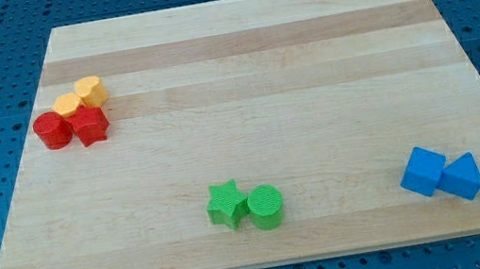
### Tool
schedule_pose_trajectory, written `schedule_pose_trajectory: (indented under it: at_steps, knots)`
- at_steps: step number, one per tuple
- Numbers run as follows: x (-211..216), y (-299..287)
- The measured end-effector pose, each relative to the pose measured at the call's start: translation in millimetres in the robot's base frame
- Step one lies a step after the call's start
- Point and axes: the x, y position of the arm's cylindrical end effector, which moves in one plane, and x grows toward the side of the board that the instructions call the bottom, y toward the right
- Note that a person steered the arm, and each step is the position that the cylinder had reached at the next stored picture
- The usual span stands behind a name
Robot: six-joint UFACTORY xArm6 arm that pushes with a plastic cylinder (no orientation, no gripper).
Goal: Slide the red star and red circle towards down
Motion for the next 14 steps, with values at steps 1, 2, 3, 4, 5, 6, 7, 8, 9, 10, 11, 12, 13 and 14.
schedule_pose_trajectory:
  at_steps: [1, 2, 3, 4, 5, 6, 7, 8, 9, 10, 11, 12, 13, 14]
  knots:
    - [1, -1]
    - [2, -34]
    - [2, -45]
    - [-7, -58]
    - [-12, -60]
    - [-12, -82]
    - [-14, -110]
    - [-32, -111]
    - [-57, -113]
    - [-70, -122]
    - [-84, -143]
    - [-96, -172]
    - [-102, -210]
    - [-119, -243]
